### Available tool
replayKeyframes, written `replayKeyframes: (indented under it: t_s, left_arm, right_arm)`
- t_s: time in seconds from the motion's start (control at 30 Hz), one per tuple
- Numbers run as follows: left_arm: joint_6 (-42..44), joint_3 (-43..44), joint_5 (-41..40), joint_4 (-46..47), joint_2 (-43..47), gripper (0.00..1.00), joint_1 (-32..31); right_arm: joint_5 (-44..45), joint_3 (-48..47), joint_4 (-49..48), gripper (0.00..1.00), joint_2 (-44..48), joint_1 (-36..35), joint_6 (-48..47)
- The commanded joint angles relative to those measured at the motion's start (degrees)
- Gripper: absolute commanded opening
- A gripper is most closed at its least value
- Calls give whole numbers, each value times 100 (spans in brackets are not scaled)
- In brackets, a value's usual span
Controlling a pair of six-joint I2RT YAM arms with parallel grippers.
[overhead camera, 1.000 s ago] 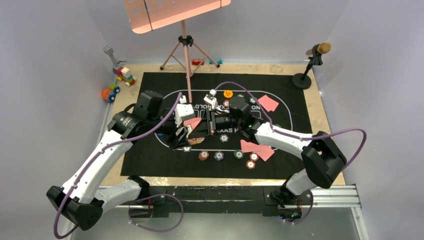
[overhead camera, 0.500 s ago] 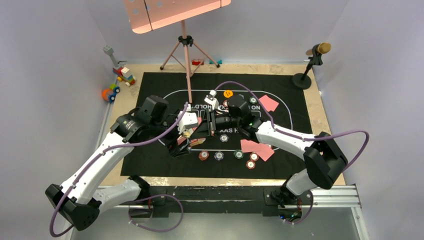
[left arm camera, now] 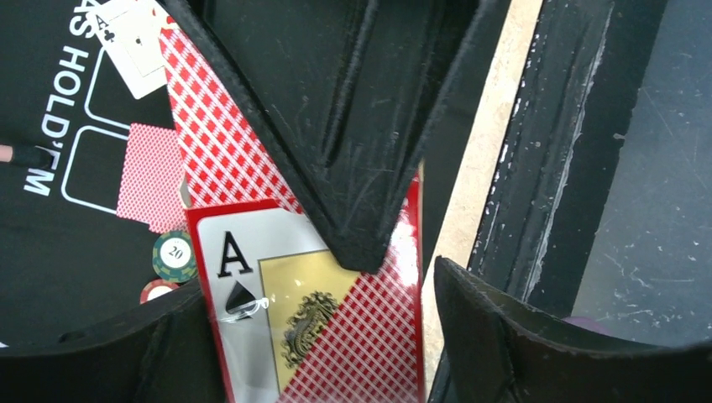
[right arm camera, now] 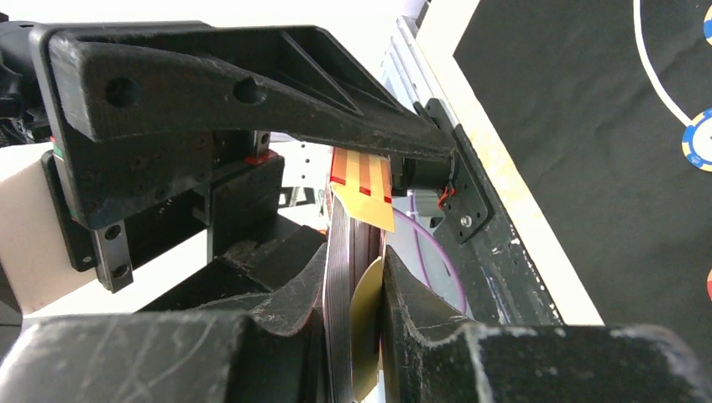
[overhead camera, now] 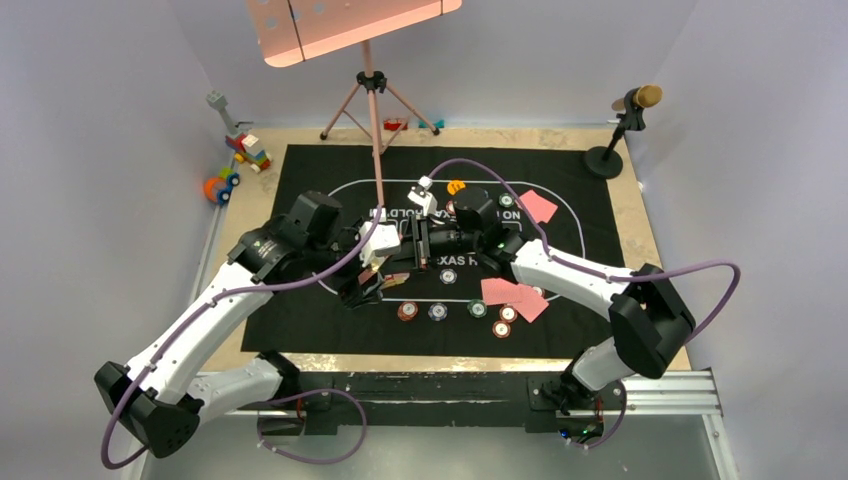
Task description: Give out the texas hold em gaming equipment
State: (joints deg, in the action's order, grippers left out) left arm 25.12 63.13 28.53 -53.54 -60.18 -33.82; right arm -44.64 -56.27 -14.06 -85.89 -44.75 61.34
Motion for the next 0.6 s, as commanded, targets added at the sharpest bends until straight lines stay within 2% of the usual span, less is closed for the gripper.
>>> replayKeyframes:
  t_s: [0.0, 0.13, 0.3, 0.5, 0.57]
  left_arm:
    - [167, 23, 2, 159, -74, 77, -28]
    - [240, -52, 13, 106, -28, 63, -32]
    - [194, -178, 18, 68, 110, 52, -31]
    - [1, -233, 186, -34, 282, 46, -33]
    - [-37, -278, 204, -23, 325, 46, -35]
  right_arm:
    - [-112, -355, -217, 5, 5, -54, -78]
    - [-128, -361, -157, 12, -11, -46, -98]
    - [-200, -324, -24, 35, -19, -29, -155]
    - [-131, -148, 285, 55, 195, 222, -386]
    - [-124, -144, 332, 59, 258, 284, -431]
